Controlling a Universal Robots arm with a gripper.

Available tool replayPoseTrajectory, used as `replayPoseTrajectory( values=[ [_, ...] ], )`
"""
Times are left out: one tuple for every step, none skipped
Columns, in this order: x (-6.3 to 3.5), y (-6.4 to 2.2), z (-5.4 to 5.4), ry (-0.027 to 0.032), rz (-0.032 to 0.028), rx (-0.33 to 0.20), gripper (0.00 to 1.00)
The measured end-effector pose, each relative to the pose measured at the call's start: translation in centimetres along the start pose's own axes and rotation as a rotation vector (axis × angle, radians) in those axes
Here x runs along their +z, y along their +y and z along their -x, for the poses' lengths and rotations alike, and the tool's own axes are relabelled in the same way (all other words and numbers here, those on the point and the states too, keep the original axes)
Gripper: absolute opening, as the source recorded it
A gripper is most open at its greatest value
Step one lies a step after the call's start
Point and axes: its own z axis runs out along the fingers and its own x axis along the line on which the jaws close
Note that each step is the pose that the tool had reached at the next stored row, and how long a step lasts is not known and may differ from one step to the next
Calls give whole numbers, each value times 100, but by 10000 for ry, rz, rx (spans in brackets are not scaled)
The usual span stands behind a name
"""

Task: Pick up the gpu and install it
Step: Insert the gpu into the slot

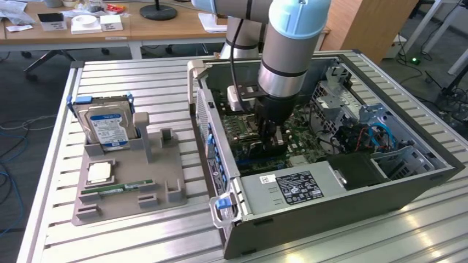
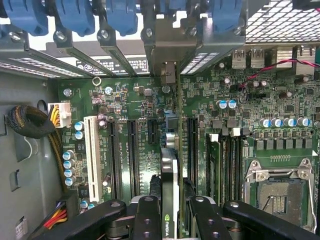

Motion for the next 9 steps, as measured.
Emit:
replayPoseTrajectory(
  values=[
    [0,1,0,0,0,2,27],
    [0,1,0,0,-1,3,27],
    [0,1,0,0,0,2,27],
    [0,1,0,0,0,2,27],
    [0,1,0,0,0,3,27],
    [0,1,0,0,0,2,27],
    [0,1,0,0,0,3,27],
    [0,1,0,0,0,3,27],
    [0,1,0,0,0,3,27]
  ],
)
